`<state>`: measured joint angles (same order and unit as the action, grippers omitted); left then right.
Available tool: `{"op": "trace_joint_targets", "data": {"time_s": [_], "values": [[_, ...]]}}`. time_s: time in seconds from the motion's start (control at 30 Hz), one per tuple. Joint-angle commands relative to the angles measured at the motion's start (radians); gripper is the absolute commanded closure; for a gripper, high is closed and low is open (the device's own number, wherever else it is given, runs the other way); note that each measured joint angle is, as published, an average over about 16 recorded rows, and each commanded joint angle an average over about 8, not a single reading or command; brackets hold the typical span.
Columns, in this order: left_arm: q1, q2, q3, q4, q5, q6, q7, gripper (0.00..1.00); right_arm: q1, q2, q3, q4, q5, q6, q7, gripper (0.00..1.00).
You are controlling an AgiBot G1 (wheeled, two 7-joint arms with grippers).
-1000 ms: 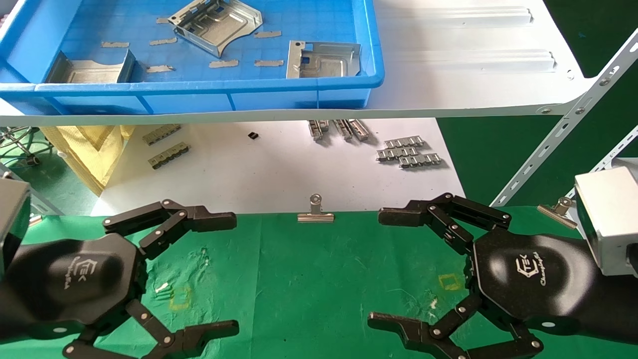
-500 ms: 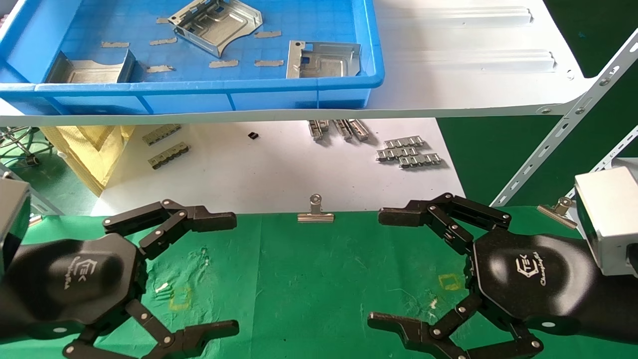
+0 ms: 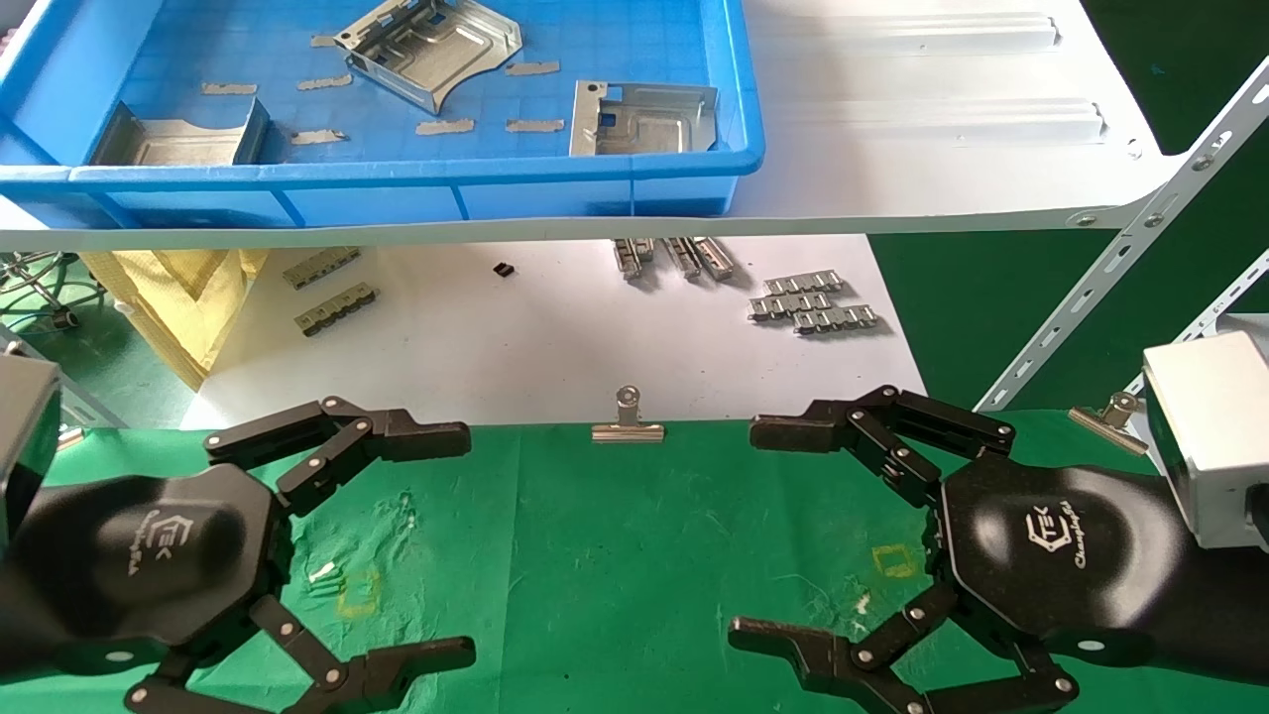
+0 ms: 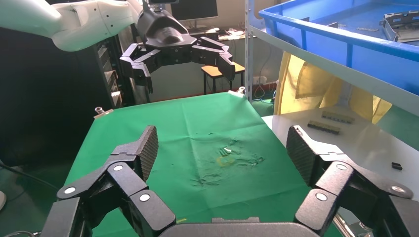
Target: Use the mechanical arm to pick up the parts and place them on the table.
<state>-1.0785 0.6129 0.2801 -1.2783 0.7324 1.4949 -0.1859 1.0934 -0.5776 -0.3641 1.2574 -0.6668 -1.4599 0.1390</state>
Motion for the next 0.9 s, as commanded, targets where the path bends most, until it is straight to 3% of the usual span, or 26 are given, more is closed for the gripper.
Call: {"op": "trace_joint_targets", "data": {"time_s": [0.03, 0.9], "values": [[0.000, 0.000, 0.000, 0.000, 0.000, 0.000, 0.000, 0.00, 0.000, 0.000, 0.000, 0.000, 0.000, 0.000, 0.000, 1.00], [0.000, 0.000, 0.000, 0.000, 0.000, 0.000, 0.000, 0.00, 0.000, 0.000, 0.000, 0.000, 0.000, 0.000, 0.000, 1.00]]}}
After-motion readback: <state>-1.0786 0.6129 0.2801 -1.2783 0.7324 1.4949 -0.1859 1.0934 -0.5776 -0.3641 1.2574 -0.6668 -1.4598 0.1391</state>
